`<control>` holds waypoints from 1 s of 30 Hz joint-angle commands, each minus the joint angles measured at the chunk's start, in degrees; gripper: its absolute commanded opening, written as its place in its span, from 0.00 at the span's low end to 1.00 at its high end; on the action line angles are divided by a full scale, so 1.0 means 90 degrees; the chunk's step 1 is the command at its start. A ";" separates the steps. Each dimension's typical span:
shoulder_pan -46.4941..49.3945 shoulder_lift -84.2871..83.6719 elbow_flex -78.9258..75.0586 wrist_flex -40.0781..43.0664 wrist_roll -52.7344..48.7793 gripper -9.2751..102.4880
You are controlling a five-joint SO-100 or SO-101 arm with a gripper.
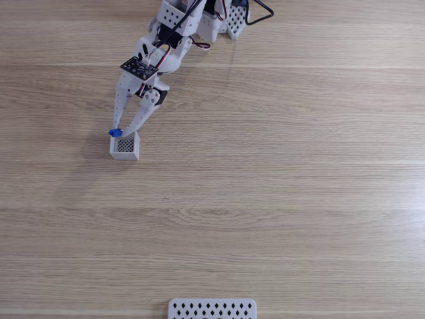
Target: Grasp a peg and put it in the crate.
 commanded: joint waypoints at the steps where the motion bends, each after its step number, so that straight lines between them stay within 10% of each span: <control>1: 0.0020 0.0176 -0.0479 -0.0098 0.0049 0.15; 19: -0.0059 0.1211 -0.0244 0.0264 0.0059 0.08; 30: -0.0420 0.4395 0.0400 0.3350 0.0039 0.07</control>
